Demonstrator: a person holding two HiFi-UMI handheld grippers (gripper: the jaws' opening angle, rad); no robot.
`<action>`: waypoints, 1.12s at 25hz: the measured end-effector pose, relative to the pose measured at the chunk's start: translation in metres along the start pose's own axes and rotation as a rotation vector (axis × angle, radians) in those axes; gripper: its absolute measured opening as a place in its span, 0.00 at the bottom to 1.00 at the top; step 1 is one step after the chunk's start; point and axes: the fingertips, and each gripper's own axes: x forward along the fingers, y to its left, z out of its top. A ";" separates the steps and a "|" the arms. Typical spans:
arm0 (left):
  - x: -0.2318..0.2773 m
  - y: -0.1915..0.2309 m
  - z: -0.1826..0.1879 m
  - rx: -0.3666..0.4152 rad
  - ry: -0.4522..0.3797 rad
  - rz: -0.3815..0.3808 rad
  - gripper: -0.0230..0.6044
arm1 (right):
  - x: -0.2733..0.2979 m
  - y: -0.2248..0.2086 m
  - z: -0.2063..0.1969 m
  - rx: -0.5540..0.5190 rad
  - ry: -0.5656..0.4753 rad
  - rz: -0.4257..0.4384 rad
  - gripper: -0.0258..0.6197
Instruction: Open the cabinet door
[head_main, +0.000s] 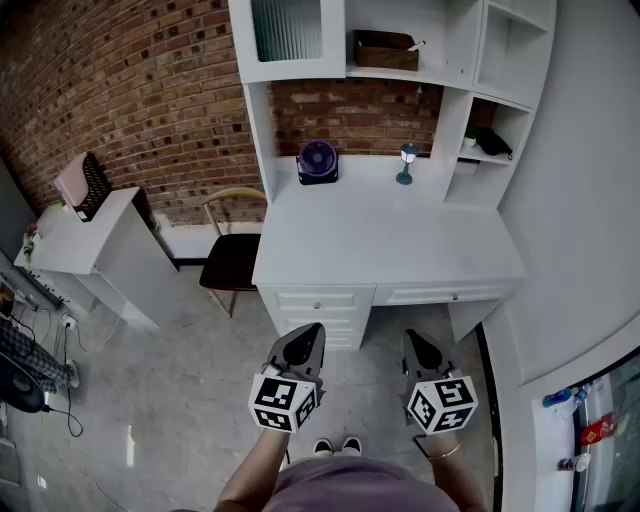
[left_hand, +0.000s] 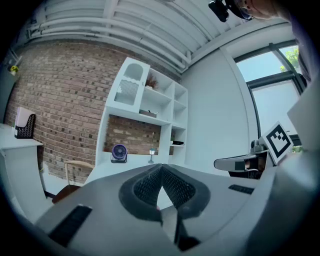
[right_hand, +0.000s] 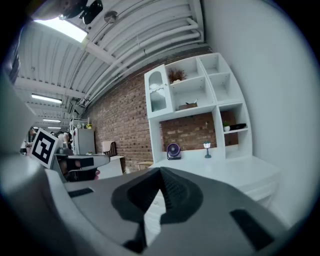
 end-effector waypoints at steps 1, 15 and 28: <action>0.000 0.001 0.000 0.001 -0.001 0.002 0.03 | 0.000 0.000 0.000 0.001 0.000 0.001 0.04; -0.001 0.003 -0.002 -0.037 -0.009 0.048 0.04 | -0.001 -0.002 -0.001 0.006 -0.013 0.042 0.04; 0.001 -0.010 0.004 -0.026 -0.028 0.105 0.19 | -0.010 -0.016 0.007 0.045 -0.039 0.099 0.20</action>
